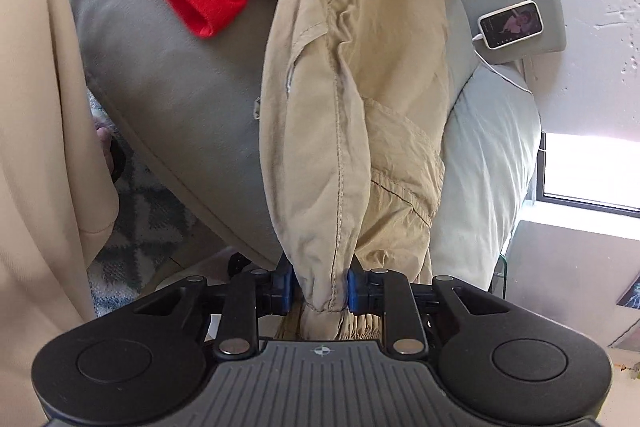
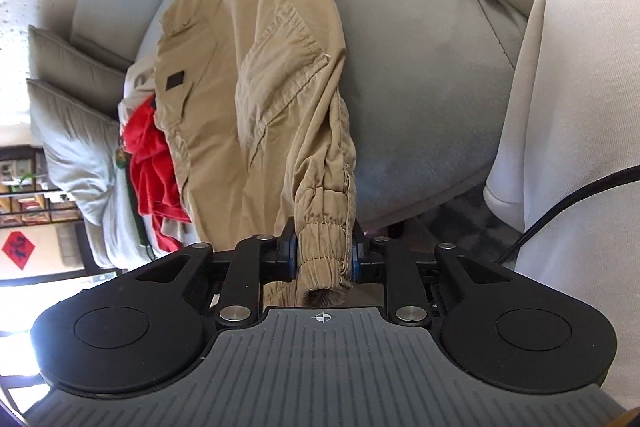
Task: Fold clothes
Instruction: 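Lift the cuffs with both tools and fold them onto the waistband, then open both tools to release the folded cuffs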
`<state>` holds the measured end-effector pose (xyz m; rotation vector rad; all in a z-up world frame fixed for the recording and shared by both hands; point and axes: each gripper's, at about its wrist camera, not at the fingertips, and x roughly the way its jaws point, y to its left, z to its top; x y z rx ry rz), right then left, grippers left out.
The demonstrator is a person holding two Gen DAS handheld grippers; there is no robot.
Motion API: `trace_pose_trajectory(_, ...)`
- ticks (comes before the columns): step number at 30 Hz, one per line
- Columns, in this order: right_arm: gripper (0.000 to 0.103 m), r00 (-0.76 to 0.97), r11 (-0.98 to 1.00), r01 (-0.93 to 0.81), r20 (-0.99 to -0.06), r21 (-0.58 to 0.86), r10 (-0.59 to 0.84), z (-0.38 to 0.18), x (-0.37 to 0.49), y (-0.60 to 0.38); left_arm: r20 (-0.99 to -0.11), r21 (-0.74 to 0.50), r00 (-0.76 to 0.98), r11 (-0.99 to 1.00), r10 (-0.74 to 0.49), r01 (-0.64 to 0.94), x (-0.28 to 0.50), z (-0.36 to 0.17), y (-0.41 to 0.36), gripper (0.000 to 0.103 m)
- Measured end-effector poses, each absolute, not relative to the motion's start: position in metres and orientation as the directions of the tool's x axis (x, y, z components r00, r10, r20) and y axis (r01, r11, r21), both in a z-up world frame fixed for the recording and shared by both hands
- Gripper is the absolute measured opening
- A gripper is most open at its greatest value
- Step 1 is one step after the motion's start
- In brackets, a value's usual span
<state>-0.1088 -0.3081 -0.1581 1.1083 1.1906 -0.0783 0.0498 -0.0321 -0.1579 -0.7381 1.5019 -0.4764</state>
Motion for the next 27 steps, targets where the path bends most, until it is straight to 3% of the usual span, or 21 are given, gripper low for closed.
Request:
trace_pose_trajectory(6,0.027,0.478,0.525,0.525,-0.743,0.67,0.469,-0.121,-0.1,-0.312,-0.703,-0.711,0.101,0.699,-0.704,-0.073,0.062,-0.124,-0.029,0.026)
trace_pose_trajectory(11,0.027,0.498,0.53,0.502,-0.73,0.683,0.468,-0.1,-0.067,-0.312,-0.701,-0.712,0.129,0.681,-0.701,-0.17,0.092,-0.119,-0.029,0.027)
trace_pose_trajectory(13,0.027,0.514,0.526,0.498,-0.723,0.69,0.462,-0.096,-0.049,-0.311,-0.707,-0.707,0.151,0.682,-0.691,-0.188,0.104,-0.114,-0.032,0.034)
trace_pose_trajectory(14,0.027,0.524,0.524,0.495,-0.719,0.693,0.456,-0.093,-0.039,-0.312,-0.713,-0.701,0.166,0.692,-0.681,-0.173,0.111,-0.109,-0.034,0.042)
trace_pose_trajectory(15,0.028,0.535,0.522,0.493,-0.715,0.697,0.45,-0.091,-0.029,-0.313,-0.72,-0.693,0.181,0.704,-0.67,-0.153,0.119,-0.104,-0.038,0.057)
trace_pose_trajectory(17,0.028,0.556,0.517,0.487,-0.707,0.703,0.437,-0.087,-0.01,-0.314,-0.734,-0.669,0.227,0.739,-0.64,-0.083,0.134,-0.089,-0.043,0.071)
trace_pose_trajectory(19,0.029,0.577,0.513,0.482,-0.698,0.71,0.424,-0.082,0.01,-0.315,-0.735,-0.626,0.315,0.78,-0.601,0.029,0.149,-0.074,-0.052,0.074)
trace_pose_trajectory(21,0.04,0.606,0.529,0.47,-0.694,0.707,0.389,-0.079,0.032,-0.316,-0.721,-0.562,0.417,0.819,-0.554,0.117,0.157,-0.059,-0.055,0.084)
trace_pose_trajectory(25,0.063,0.665,0.582,0.424,-0.675,0.694,0.319,-0.071,0.072,-0.32,-0.68,-0.455,0.563,0.872,-0.471,0.18,0.154,-0.044,-0.043,0.085)
trace_pose_trajectory(27,0.081,0.692,0.586,0.358,-0.628,0.727,0.356,-0.064,0.075,-0.323,-0.646,-0.395,0.631,0.896,-0.429,0.204,0.153,-0.036,-0.037,0.086)
